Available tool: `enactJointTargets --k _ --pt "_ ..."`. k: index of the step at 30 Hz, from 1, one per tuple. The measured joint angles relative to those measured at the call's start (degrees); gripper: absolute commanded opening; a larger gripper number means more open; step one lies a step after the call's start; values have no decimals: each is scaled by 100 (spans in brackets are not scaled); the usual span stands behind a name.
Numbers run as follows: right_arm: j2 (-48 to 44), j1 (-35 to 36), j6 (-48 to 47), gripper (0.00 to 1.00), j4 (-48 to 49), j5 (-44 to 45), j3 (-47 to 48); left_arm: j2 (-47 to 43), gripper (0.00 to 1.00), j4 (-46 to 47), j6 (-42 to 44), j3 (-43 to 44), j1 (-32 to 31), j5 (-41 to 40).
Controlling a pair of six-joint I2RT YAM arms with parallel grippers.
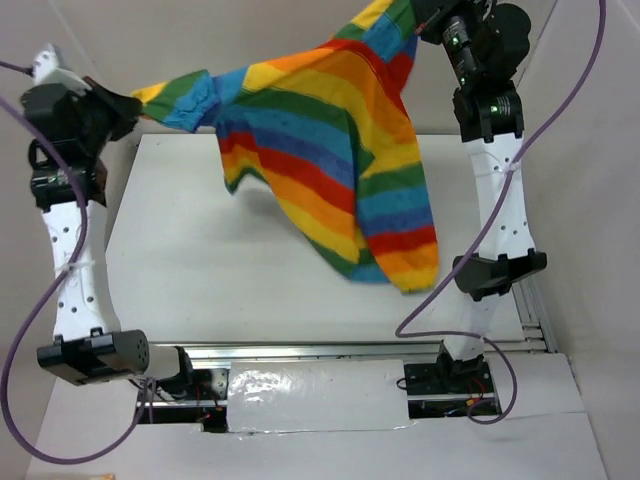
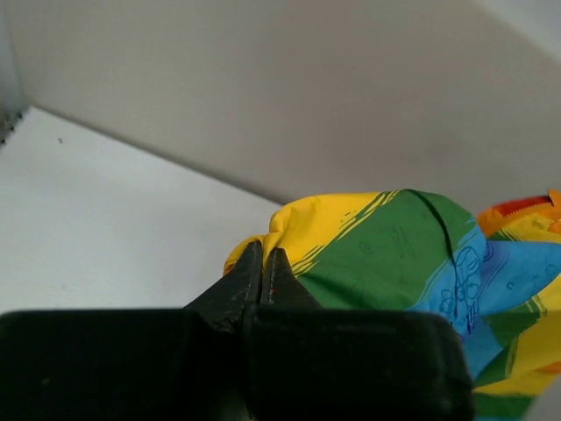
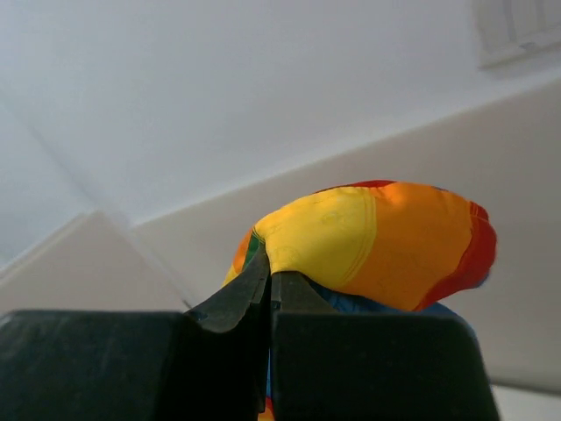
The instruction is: Zip up the jacket
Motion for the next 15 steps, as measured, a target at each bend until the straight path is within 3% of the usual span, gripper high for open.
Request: enactJointTargets --k 5,9,13,15 --pt "-793 367 114 0 1095 -354 -717 -925 0 92 79 319 389 164" --pt "-1965 337 -201 0 1547 -809 -1788 -2179 0 337 151 -278 404 472" --pt "-3421 94 -798 1 2435 -1119 -4468 -3814 0 994 -28 -2439 396 1534" --pt "-3976 -70 -944 7 3106 -1156 -6144 -4452 0 1333 -210 -3807 356 2302"
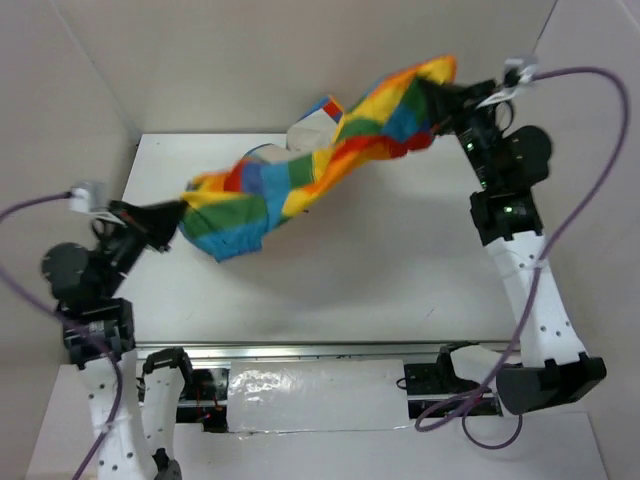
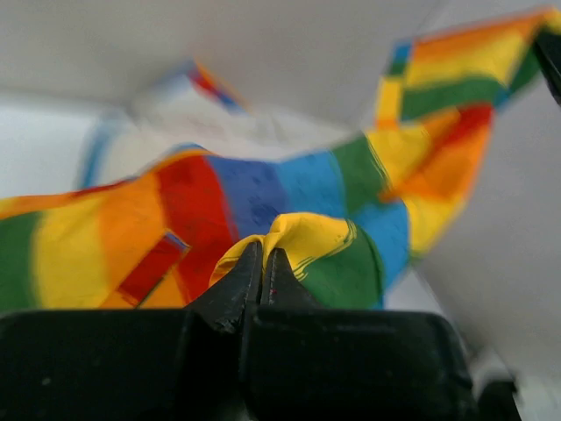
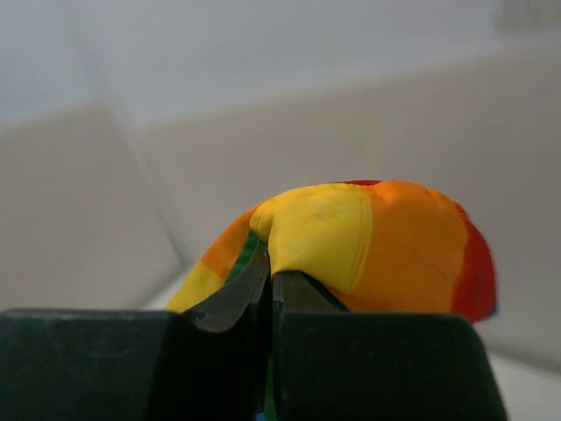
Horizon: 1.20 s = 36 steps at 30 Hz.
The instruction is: Zip up the jacket
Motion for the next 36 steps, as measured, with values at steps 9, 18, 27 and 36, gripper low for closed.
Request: enactJointTargets --k 9,18,27,36 --pt "496 -1259 339 100 -645 439 -3571 -863 64 -422 -236 -2881 -474 2439" --pt "-94 -898 496 100 -754 673 -2468 240 99 208 -282 -2461 -509 2745" --pt "337 894 374 100 -1652 881 -2371 4033 99 -874 -275 503 -2931 -933" --pt "905 3703 155 100 -2739 1412 -2863 5652 99 -1539 -496 1257 -2452 -2363"
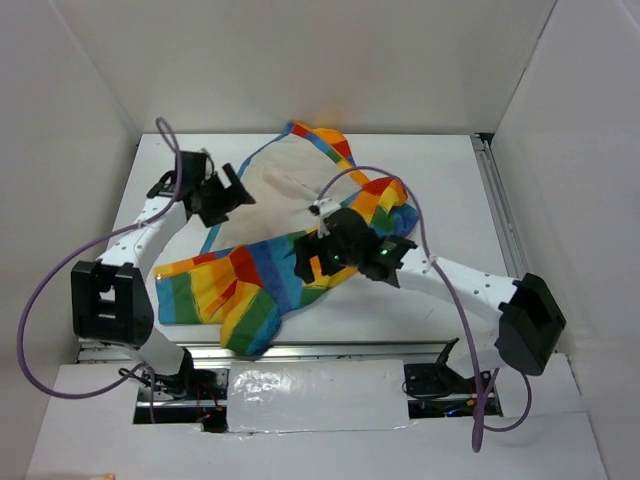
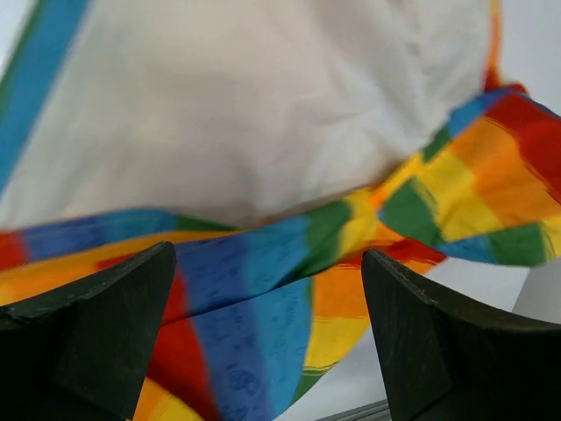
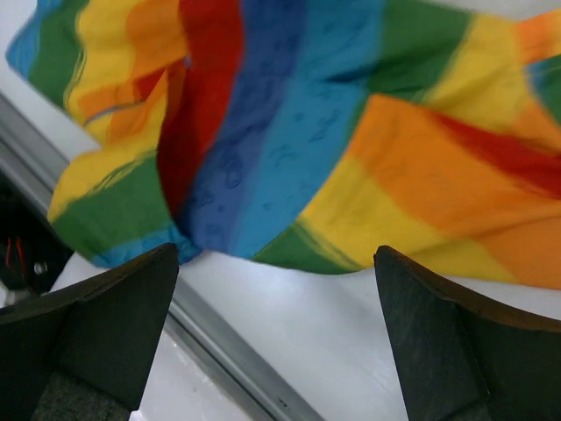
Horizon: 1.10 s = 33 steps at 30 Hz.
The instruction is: Zip up the jacket
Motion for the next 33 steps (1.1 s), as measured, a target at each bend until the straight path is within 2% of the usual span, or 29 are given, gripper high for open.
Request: enactJointTargets --k 4,8,12,13,14,15,17,18,19,21,23,28,30,33 --pt "612 811 -42 100 -81 -114 229 -721 99 -70 -367 -1167 719 -35" --pt "1617 1388 2 100 -22 -452 890 -1635 99 -96 -664 -2282 1360 31" --pt "2413 1703 83 100 44 -769 1364 -2282 99 -90 -715 -2828 1602 195" --pt "2599 1751 107 97 9 -761 1526 -2400 99 -59 -715 -2900 1641 249" --pt "2778 1794 125 75 0 -739 1683 -2503 99 -35 -710 -2949 1668 295" --pt "2975 1849 153 59 -22 -699 1878 -2592 99 -22 -702 -2979 1690 343" --pt "3220 1906 181 33 -68 -603 2144 -2710 99 20 -673 -2999 1764 442" --pt "3263 1917 243 7 -68 -531 2194 -2758 99 35 -658 -2999 1818 490" --pt "3248 1917 339 0 -66 -455 2159 -2798 99 57 -645 -3001 1884 553" --pt "3008 1902 584 0 -63 -275 1888 -2857 99 107 -590 -3001 2000 654" --pt "2363 1814 933 0 -122 59 1202 -2874 99 136 -501 -3001 2081 765" --pt "-402 1029 2385 0 -1300 999 -643 -2900 99 251 -354 -3003 2000 979" --pt "-1397 636 3230 18 -1969 1375 -1113 -2903 99 345 -356 -3003 1884 979" --pt "-2468 446 4562 17 -2975 1665 -1853 -2774 99 378 -363 -2927 1668 968"
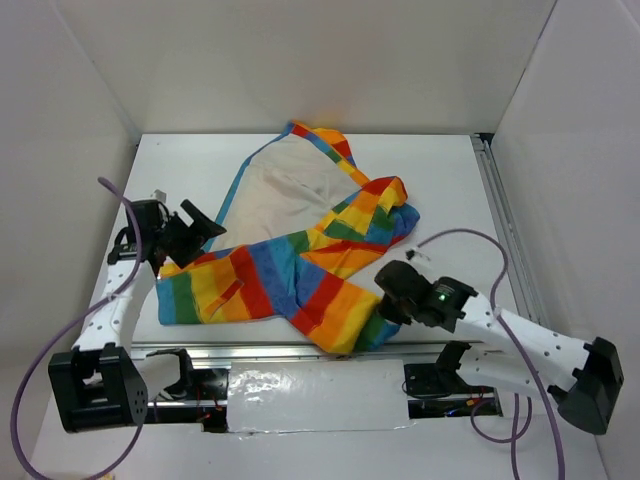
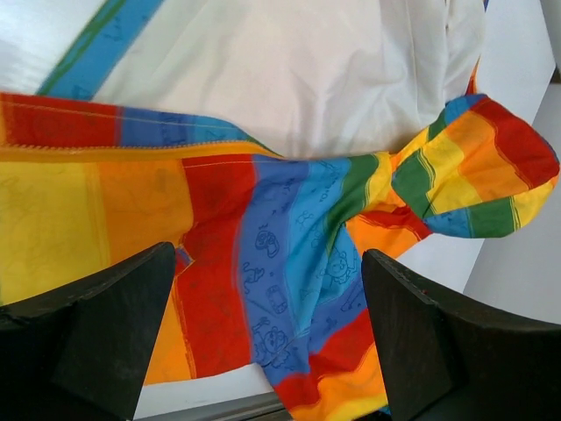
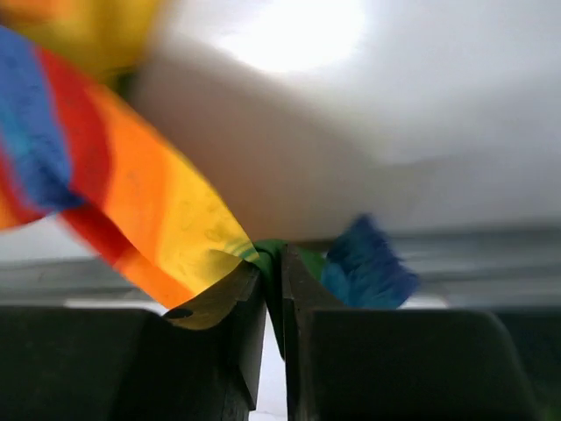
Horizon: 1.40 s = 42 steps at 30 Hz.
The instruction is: Zip up the jacket
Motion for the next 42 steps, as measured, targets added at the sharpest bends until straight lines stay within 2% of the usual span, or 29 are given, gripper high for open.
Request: enactJointTargets --k 1,2,4,5,7,10,14,18,21,25,30,36,42 --pt "-234 -55 380 19 -358 39 -162 120 99 -13 -2 103 -79 -15" --pt "-385 -140 743 29 -723 109 -271 299 99 -28 -9 256 -186 -59" --pt "-514 -337 1342 52 -1338 321 -269 708 99 -50 -7 684 -426 -184" --pt "-540 -420 1545 77 -1591 505 -195 960 99 -50 9 979 -570 -251" --pt "-485 -468 1698 98 -1875 807 59 1381 99 24 74 1510 -807 -317" --pt "-85 -529 1429 100 -1858 1226 693 2264 99 109 293 2518 -1091 -374" --pt "835 -623 568 100 -1102 1467 1327 3989 99 26 597 4264 -1360 -446" --pt "2223 -822 -553 100 107 1073 1888 5799 99 -260 863 5928 -1499 -461" --pt "3383 -1071 -1189 98 713 695 2470 6664 99 -612 916 6629 -1565 -540" --pt "4557 -1344 -1808 98 1268 140 3088 6970 99 -837 953 6662 -1593 -518" --pt "5429 -1624 -2085 97 1412 -470 3506 6959 99 -892 835 6531 -1519 -444" --pt "5803 -2363 -2105 97 1495 -1211 3711 6446 99 -870 420 5539 -1362 -527" --pt "6487 -3182 -2197 97 1266 -1742 4730 5753 99 -809 254 4430 -1550 -577"
